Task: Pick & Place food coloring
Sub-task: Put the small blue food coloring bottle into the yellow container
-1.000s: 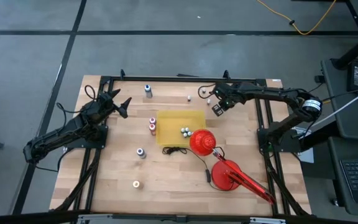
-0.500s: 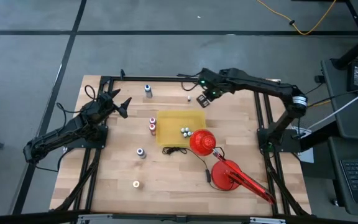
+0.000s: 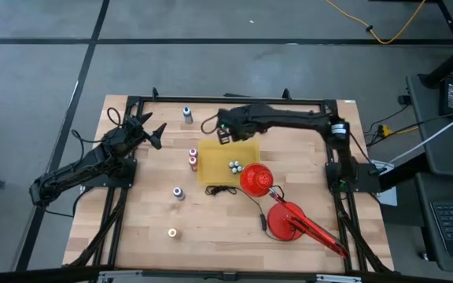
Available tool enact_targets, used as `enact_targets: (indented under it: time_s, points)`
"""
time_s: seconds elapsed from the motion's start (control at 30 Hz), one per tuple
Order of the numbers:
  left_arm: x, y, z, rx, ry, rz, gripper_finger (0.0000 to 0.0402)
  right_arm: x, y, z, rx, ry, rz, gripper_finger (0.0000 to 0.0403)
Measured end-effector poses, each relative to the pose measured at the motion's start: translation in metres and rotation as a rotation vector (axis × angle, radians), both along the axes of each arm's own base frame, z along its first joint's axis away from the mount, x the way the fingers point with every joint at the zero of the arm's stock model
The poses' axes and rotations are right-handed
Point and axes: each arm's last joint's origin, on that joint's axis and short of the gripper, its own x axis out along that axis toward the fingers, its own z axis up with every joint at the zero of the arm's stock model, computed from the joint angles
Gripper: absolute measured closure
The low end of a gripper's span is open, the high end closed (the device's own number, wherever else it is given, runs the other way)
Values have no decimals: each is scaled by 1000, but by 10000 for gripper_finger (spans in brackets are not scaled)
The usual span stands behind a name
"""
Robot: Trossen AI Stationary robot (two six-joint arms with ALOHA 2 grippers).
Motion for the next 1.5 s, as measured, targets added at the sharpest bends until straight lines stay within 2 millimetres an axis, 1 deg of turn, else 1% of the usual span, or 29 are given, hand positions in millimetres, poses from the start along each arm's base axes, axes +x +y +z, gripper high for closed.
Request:
enact_targets:
  time_s: [0.1,0.27,0.4,0.53,0.7,0.9,1.07,1.27,1.37,1.5]
  points:
    - [0,0,0,0,0,0,37,7,13,-13,12,8,-60,339]
    - [0,0,0,0,0,0,38,14,31,-26,21,20,-118,339]
    - [0,0,0,0,0,0,37,19,39,-38,29,36,-154,339]
    - [0,0,0,0,0,0,38,21,43,-46,26,52,-164,339]
    - [0,0,0,0,0,0,37,15,50,-58,41,85,-187,339]
    - [0,0,0,0,0,0,38,12,53,-70,69,90,-186,339]
    - [0,0,0,0,0,0,37,2,54,-74,83,22,-204,339]
    - [0,0,0,0,0,0,38,-9,55,-82,86,34,-217,339]
    - [0,0,0,0,0,0,37,-10,56,-88,98,21,-218,339]
    - [0,0,0,0,0,0,37,-8,61,-91,102,1,-208,338]
